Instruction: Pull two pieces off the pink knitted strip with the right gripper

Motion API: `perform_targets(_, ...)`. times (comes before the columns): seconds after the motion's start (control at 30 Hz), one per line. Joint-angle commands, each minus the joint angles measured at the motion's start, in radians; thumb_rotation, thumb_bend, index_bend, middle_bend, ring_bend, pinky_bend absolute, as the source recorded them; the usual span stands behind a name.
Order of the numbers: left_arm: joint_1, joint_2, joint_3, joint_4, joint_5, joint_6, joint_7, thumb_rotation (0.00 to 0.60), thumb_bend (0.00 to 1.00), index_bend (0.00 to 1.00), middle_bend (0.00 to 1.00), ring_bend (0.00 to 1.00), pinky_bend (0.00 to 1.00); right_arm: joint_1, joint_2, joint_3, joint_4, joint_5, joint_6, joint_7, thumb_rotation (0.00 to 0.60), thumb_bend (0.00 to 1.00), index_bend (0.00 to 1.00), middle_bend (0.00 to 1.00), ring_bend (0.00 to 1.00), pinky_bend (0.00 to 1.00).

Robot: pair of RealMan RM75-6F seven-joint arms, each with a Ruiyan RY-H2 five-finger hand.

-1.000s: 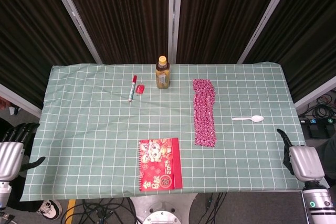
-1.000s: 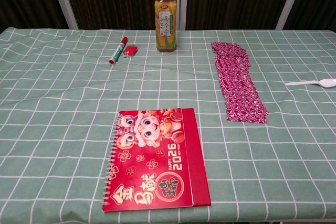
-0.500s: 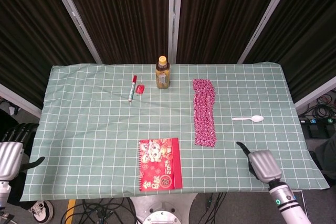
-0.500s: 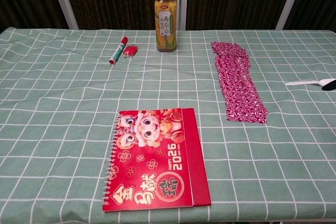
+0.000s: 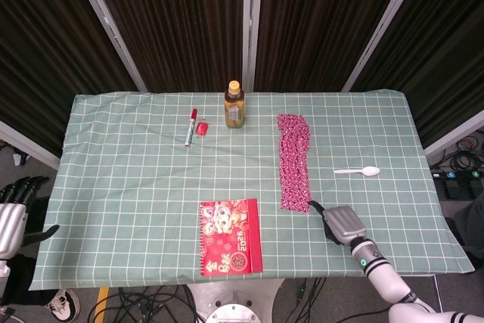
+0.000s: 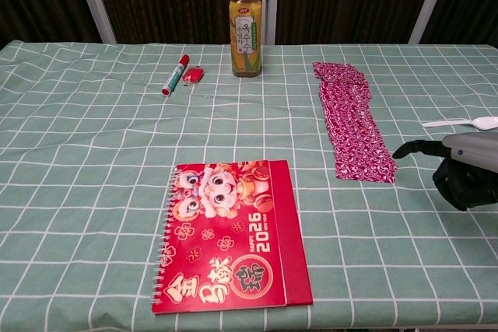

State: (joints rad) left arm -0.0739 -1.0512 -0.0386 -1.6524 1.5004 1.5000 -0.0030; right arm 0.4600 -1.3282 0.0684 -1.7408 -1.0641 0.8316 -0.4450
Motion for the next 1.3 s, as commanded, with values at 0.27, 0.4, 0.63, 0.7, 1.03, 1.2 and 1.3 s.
perform_targets(0.27, -0.005, 0.005, -0.001, -0.012, -0.006, -0.012, 0.016, 0.600, 0.10, 0.15, 0.14, 0.10, 0.17, 0.104, -0.064, -0.015, 0.009, 0.166, 0.001, -0.122, 0.600, 0.98, 0.09, 0.91, 0.80, 0.69)
perform_targets(0.4, -0.005, 0.007, -0.001, -0.015, -0.009, -0.014, 0.018, 0.600, 0.10, 0.15, 0.14, 0.10, 0.17, 0.137, -0.075, -0.021, 0.010, 0.211, 0.001, -0.144, 0.600, 0.99, 0.09, 0.91, 0.80, 0.69)
perform_targets(0.63, -0.004, 0.006, -0.001, -0.011, -0.014, -0.015, 0.015, 0.600, 0.10, 0.15, 0.14, 0.10, 0.17, 0.192, -0.080, -0.048, 0.007, 0.301, 0.000, -0.186, 0.600, 0.98, 0.09, 0.91, 0.80, 0.69)
perform_targets(0.7, -0.003, 0.006, -0.001, -0.010, -0.014, -0.015, 0.013, 0.600, 0.10, 0.15, 0.14, 0.10, 0.17, 0.200, -0.080, -0.056, 0.007, 0.318, 0.001, -0.188, 0.600, 0.98, 0.09, 0.91, 0.80, 0.69)
perform_targets(1.03, -0.003, 0.004, 0.002, -0.007, -0.010, -0.016, 0.013, 0.600, 0.10, 0.15, 0.14, 0.10, 0.17, 0.205, -0.047, -0.100, 0.005, 0.349, 0.023, -0.152, 0.600, 0.98, 0.08, 0.91, 0.80, 0.69)
perform_targets(1.2, -0.005, 0.003, 0.002, -0.014, -0.010, -0.019, 0.024, 0.600, 0.10, 0.15, 0.14, 0.10, 0.17, 0.195, -0.019, -0.125, 0.018, 0.351, 0.015, -0.117, 0.600, 0.98, 0.08, 0.91, 0.80, 0.69)
perform_targets(1.3, -0.007, 0.002, 0.002, -0.018, -0.011, -0.022, 0.031, 0.600, 0.10, 0.15, 0.14, 0.10, 0.17, 0.185, -0.003, -0.138, 0.027, 0.343, 0.014, -0.094, 0.600, 0.98, 0.08, 0.91, 0.80, 0.69)
